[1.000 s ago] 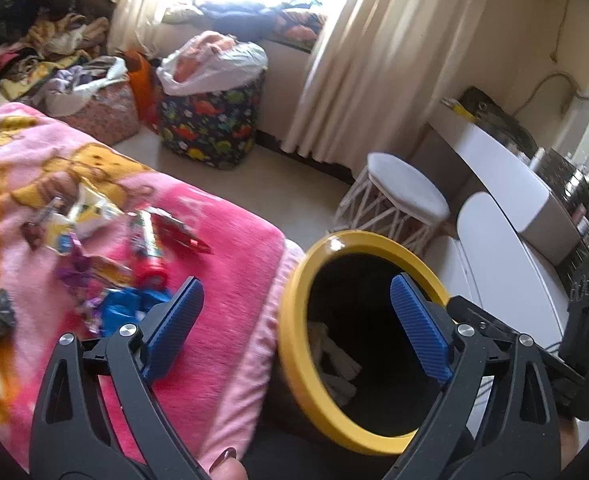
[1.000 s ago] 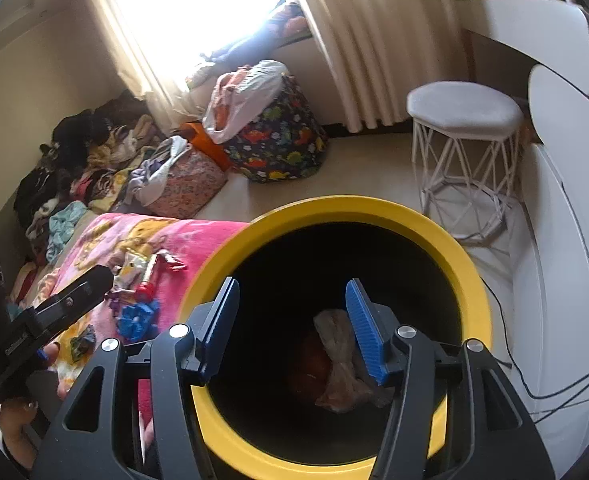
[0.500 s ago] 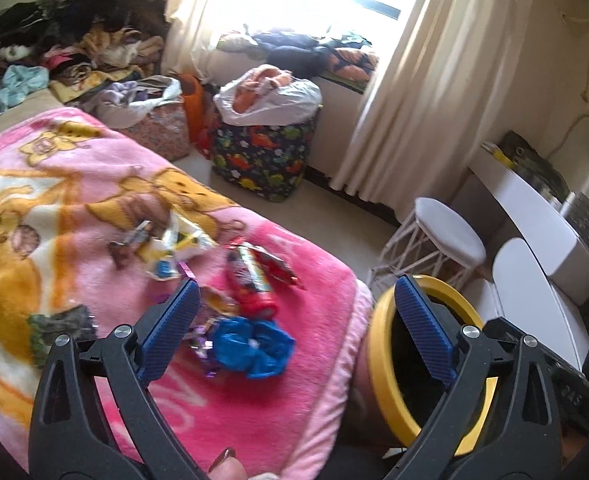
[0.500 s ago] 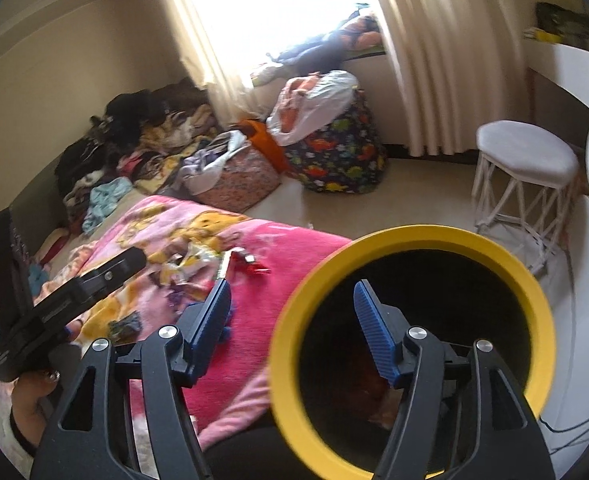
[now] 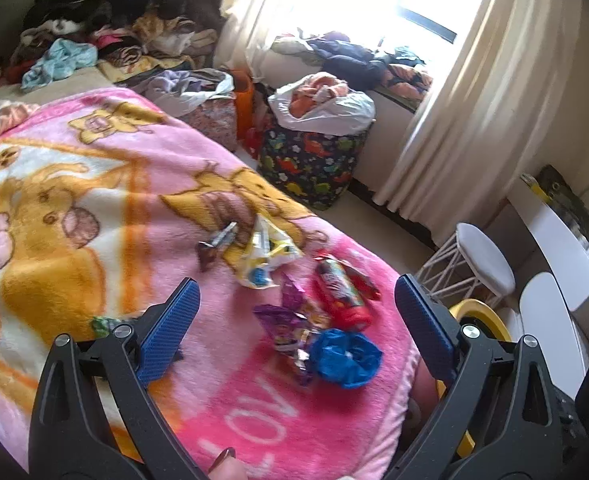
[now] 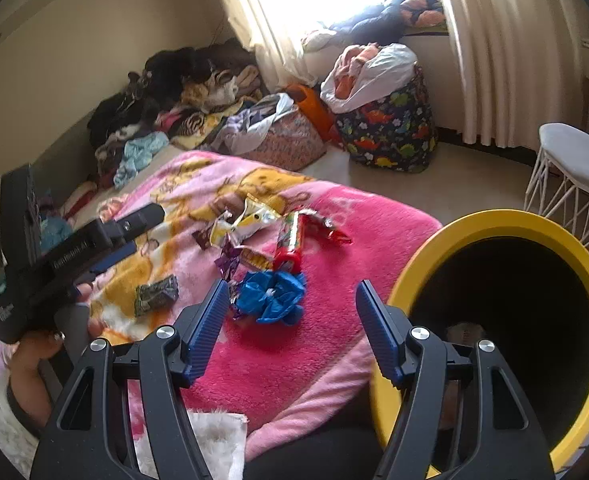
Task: Collect trash
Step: 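Grasp the yellow snack wrapper with the left tool while the right tool grasps the blue wrapper, then carry the yellow wrapper and blue wrapper over the yellow bin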
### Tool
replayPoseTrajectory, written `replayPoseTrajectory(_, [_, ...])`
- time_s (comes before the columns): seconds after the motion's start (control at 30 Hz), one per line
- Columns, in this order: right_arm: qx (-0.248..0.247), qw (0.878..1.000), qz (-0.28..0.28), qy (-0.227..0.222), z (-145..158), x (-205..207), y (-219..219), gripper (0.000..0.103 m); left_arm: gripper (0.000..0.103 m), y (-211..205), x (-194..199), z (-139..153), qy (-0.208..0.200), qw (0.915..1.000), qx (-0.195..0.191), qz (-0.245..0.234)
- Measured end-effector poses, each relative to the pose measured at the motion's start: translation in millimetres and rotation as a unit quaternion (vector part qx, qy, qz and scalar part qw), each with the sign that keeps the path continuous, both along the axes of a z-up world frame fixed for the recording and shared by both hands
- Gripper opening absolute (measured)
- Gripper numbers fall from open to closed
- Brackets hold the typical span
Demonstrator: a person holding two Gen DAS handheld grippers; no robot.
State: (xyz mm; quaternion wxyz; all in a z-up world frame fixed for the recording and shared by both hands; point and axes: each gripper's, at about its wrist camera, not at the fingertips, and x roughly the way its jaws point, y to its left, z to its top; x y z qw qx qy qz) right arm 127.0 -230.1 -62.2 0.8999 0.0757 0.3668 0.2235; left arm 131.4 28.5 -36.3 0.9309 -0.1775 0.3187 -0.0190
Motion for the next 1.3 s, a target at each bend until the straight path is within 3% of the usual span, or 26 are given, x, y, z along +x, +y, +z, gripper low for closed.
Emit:
replayPoseTrajectory(0.13, [-0.002, 1.000, 0.009, 0.016, -10.2, 8.7, 12.6, 0.063, 0.089, 14.5, 5.6, -6.0, 0.008, 0.9999, 0.002, 0.009])
replayPoseTrajectory(0.23, [-0.006, 1.000, 0.014, 0.028, -19.1, 18.8, 19.6, 0.063, 0.076, 22.1, 14.7, -11.8, 0.019, 0.9998, -0.007, 0.004])
replayPoseTrajectory(0.3, [-0.010, 0.999, 0.017, 0.040, -26.7, 26.7, 25.0, 0.063, 0.060, 26.3, 26.6, -18.1, 0.033, 0.9994, -0.014, -0.002])
replayPoseTrajectory(0.4, [-0.012, 0.998, 0.021, 0.063, -39.3, 38.2, 31.9, 0.059, 0.048, 28.3, 41.5, -29.5, 0.053, 0.9981, -0.029, -0.010])
replayPoseTrajectory(0.5, [-0.012, 0.996, 0.022, 0.084, -52.2, 49.2, 37.2, 0.049, 0.043, 27.9, 58.5, -41.1, 0.073, 0.9967, -0.032, -0.013])
replayPoseTrajectory(0.63, [-0.014, 0.992, 0.026, 0.120, -68.7, 64.9, 46.1, 0.046, 0.039, 24.8, 76.3, -53.9, 0.092, 0.9951, -0.030, -0.022])
replayPoseTrajectory(0.73, [-0.024, 0.990, 0.037, 0.132, -78.7, 68.7, 53.3, 0.039, 0.036, 23.3, 84.3, -61.3, 0.102, 0.9940, -0.029, -0.023])
replayPoseTrajectory(0.8, [-0.028, 0.990, 0.053, 0.132, -80.9, 67.6, 58.3, 0.018, 0.035, 22.5, 88.7, -65.7, 0.107, 0.9935, -0.027, -0.027])
replayPoseTrajectory(0.9, [-0.037, 0.990, 0.071, 0.113, -75.5, 60.1, 62.7, 0.009, 0.026, 19.9, 96.5, -73.4, 0.117, 0.9925, -0.022, -0.031])
replayPoseTrajectory(1.1, [-0.029, 0.990, 0.097, 0.099, -66.2, 39.8, 63.3, 0.004, 0.015, 17.3, 101.1, -79.3, 0.118, 0.9922, -0.014, -0.037])
replayPoseTrajectory(1.3, [-0.015, 0.991, 0.112, 0.078, -51.8, 20.2, 62.5, 0.003, 0.013, 19.3, 89.1, -64.6, 0.095, 0.9952, -0.012, -0.021])
